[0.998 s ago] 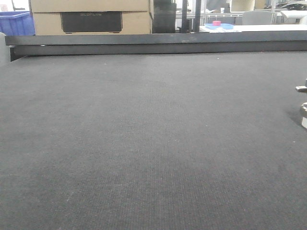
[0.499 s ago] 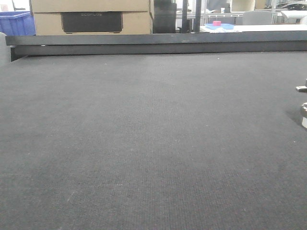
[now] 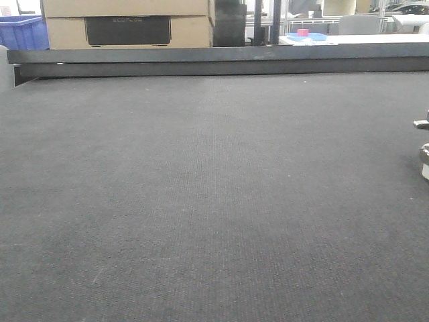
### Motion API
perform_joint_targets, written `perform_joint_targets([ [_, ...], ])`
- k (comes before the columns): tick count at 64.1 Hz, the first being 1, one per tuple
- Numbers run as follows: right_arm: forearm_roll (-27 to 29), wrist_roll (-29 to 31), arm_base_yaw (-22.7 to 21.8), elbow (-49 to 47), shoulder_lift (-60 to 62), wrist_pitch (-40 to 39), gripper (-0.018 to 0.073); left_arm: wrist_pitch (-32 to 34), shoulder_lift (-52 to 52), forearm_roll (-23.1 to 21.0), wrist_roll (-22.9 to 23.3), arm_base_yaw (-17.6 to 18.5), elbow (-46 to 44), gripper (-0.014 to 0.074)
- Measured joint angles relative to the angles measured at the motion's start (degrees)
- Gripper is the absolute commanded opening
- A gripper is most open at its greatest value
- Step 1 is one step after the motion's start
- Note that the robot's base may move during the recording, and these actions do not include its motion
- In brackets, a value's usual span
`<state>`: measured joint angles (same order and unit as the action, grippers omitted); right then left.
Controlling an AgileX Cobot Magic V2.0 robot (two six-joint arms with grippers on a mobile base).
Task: Place valve from conveyor to right shelf box
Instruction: 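Lower the right gripper and close it on the valve's white cap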
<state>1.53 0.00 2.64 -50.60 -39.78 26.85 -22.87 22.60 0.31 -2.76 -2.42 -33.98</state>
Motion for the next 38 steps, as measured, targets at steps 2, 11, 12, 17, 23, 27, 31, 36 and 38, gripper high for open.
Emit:
perform_joint_targets([
  [2, 0.0, 0.0, 0.6, -2.2, -2.0, 2.6, 0.0560, 0.1, 0.1, 0.0, 0.0, 0.0, 0.0, 0.0588],
  [11, 0.0, 0.0, 2.8, -12.5, -12.1, 15.7, 0.0560, 0.5, 0.4, 0.0, 0.0, 0.0, 0.0, 0.0588],
  [12, 0.0, 0.3, 3.0, -13.4, -13.1, 16.9, 0.0560, 0.5, 0.4, 0.0, 0.0, 0.1, 0.0, 0.0588],
  [17, 0.0, 1.4, 3.6, -18.1, -19.0, 23.2, 0.0560, 0.5, 0.4, 0.0, 0.0, 0.4, 0.0, 0.0588],
  [23, 0.0, 1.7, 3.7, -22.0, -24.6, 29.7, 0.0560, 0.5, 0.4, 0.0, 0.0, 1.1, 0.0, 0.0588],
  [27, -0.2, 1.9, 3.8, -23.5, -28.3, 32.8, 0.0560, 0.5, 0.4, 0.0, 0.0, 1.3, 0.0, 0.0588],
  [31, -0.5, 1.9, 3.8, -24.5, -31.8, 34.6, 0.0560, 0.6, 0.5, 0.0, 0.0, 1.4, 0.0, 0.0588],
  [36, -0.5, 1.9, 3.8, -24.8, -35.3, 35.5, 0.0560, 0.6, 0.5, 0.0, 0.0, 1.4, 0.0, 0.0588],
  [38, -0.5, 1.9, 3.8, -24.8, -37.0, 35.6, 0.0560, 0.6, 0.5, 0.0, 0.0, 1.4, 0.0, 0.0588],
])
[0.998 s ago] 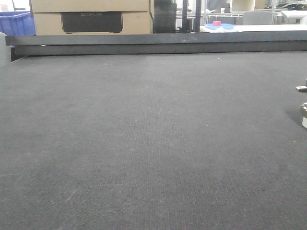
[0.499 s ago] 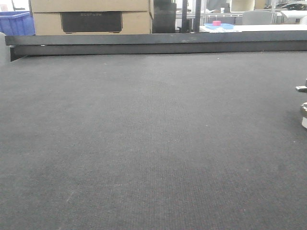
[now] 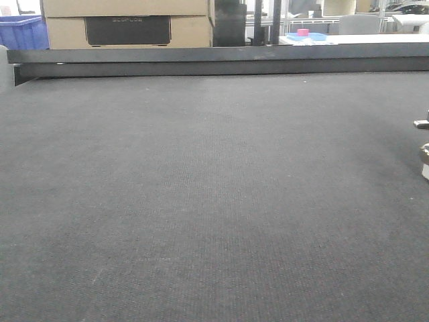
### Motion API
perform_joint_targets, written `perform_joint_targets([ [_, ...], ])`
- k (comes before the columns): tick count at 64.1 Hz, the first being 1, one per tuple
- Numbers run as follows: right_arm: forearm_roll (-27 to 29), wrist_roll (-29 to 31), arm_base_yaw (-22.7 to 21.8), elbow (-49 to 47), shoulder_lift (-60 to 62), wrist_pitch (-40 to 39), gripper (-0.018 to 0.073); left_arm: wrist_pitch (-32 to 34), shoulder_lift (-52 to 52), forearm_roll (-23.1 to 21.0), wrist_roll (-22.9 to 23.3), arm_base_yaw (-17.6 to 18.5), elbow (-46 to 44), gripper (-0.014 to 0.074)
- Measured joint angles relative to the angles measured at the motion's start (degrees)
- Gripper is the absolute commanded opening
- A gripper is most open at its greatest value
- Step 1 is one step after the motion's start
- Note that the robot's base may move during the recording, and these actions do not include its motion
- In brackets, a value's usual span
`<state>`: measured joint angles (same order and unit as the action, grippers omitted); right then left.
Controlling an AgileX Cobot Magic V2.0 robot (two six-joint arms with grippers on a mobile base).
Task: Place valve from conveyor to right shelf box
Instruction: 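Lower the right gripper and close it on the valve's white cap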
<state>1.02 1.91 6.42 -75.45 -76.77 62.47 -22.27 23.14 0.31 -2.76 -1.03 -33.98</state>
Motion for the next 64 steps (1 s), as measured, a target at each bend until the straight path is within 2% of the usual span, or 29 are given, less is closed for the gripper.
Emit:
perform_joint_targets([
  [21, 0.0, 0.1, 0.0, 0.0, -13.4, -1.0, 0.0560, 0.0, 0.0, 0.0, 0.0, 0.0, 0.0, 0.0588],
  [42, 0.0, 0.1, 0.0, 0.0, -21.4, -0.6, 0.0560, 0.0, 0.0, 0.0, 0.0, 0.0, 0.0, 0.0588],
  [47, 0.0, 0.1, 0.0, 0.0, -22.4, -0.6, 0.0536, 0.0, 0.0, 0.0, 0.0, 0.0, 0.0, 0.0588],
  [49, 0.0, 0.1, 0.0, 0.0, -22.7, -0.6, 0.0508, 0.0, 0.0, 0.0, 0.0, 0.0, 0.0, 0.0588],
  [55, -0.1, 0.1, 0.0, 0.0, -23.0, -0.6, 0.0333, 0.0, 0.0, 0.0, 0.0, 0.0, 0.0, 0.0588],
  [64, -0.5, 0.1, 0.0, 0.0, -23.0, -0.4, -0.0079, 0.0, 0.1, 0.4, 0.0, 0.0, -0.1, 0.0571],
])
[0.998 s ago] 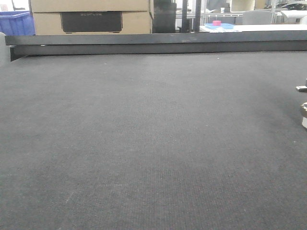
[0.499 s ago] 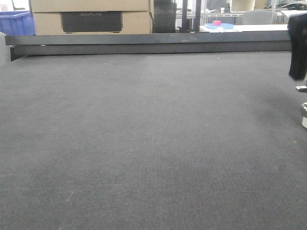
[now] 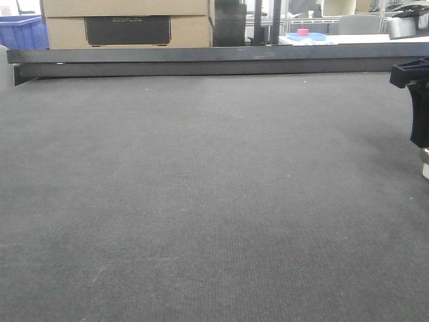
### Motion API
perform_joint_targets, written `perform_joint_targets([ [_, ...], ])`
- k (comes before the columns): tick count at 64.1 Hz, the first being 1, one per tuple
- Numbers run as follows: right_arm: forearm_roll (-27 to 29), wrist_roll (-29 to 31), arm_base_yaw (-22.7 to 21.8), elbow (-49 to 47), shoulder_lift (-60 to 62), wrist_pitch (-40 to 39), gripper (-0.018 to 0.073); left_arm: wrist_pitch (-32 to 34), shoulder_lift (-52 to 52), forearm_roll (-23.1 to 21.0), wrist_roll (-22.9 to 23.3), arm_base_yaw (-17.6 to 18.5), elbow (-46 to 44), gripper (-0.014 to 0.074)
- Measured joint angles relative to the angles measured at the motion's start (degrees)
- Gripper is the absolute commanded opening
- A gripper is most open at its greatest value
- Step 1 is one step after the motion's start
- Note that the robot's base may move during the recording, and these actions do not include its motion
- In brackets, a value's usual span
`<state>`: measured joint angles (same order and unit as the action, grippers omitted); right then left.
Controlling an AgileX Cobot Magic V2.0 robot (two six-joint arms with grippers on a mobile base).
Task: Place valve from conveyor to right shelf box
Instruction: 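Lower the right gripper and close it on the valve's white cap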
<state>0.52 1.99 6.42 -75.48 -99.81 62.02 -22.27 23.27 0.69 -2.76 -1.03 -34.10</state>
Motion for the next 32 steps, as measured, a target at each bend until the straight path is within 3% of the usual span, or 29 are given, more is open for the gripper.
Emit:
perform_joint_targets([
  [2, 0.0, 0.0, 0.0, 0.0, 0.0, 0.0, -0.0172, -0.1, 0.2, 0.1, 0.0, 0.0, -0.2, 0.0564],
  [14, -0.5, 0.0, 0.0, 0.0, 1.2, -1.0, -0.0158, -6.7, 4.7, 0.3, 0.0, 0.0, -5.7, 0.0536],
  [32, -0.5, 0.0, 0.0, 6.1, 9.5, -9.0, -0.0158, -26.0, 21.3, 1.1, 0.0, -0.1, -24.7, 0.0536],
])
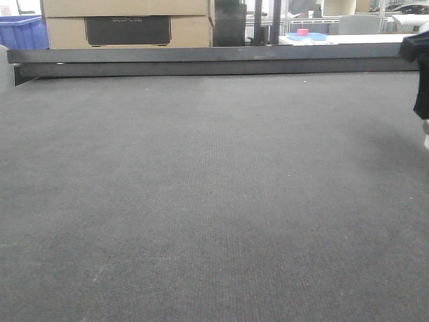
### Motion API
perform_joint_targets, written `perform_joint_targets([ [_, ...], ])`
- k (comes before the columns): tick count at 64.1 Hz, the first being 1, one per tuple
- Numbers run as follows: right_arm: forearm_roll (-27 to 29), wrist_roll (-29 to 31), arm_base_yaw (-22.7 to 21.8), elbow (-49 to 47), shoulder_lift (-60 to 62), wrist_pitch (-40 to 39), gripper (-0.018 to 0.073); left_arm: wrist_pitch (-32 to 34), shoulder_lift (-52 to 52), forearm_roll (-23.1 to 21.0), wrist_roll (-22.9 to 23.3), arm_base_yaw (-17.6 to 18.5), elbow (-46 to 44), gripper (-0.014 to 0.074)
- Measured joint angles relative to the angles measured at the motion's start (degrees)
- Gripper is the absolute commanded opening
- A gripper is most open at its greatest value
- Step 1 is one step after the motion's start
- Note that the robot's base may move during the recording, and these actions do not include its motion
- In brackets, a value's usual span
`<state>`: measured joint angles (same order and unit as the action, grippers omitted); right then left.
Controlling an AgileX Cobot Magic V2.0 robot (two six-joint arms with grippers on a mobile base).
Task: Place valve from conveyor to right shelf box
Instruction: 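Lower the right gripper and close it on the valve's white cap, then lower the left gripper onto the second valve and close it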
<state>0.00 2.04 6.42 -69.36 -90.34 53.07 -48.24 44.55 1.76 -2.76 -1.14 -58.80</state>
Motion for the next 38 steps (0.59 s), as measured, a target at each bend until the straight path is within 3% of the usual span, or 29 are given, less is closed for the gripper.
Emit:
perform_joint_targets([
  [18, 1.7, 0.0, 0.0, 9.8, 8.4, -6.4, -0.0158, -16.1, 23.3, 4.2, -1.9, -5.9, -18.5, 0.0536],
  [29, 1.7, 0.0, 0.0, 11.5, 11.6, -7.9, -0.0158, -19.2, 35.4, 1.2, -6.7, -9.7, -25.5, 0.0536],
  [38, 1.8, 0.0, 0.0, 11.6, 13.5, -8.2, -0.0158, -19.0, 43.5, -0.8, -9.4, -10.5, -27.9, 0.0536],
])
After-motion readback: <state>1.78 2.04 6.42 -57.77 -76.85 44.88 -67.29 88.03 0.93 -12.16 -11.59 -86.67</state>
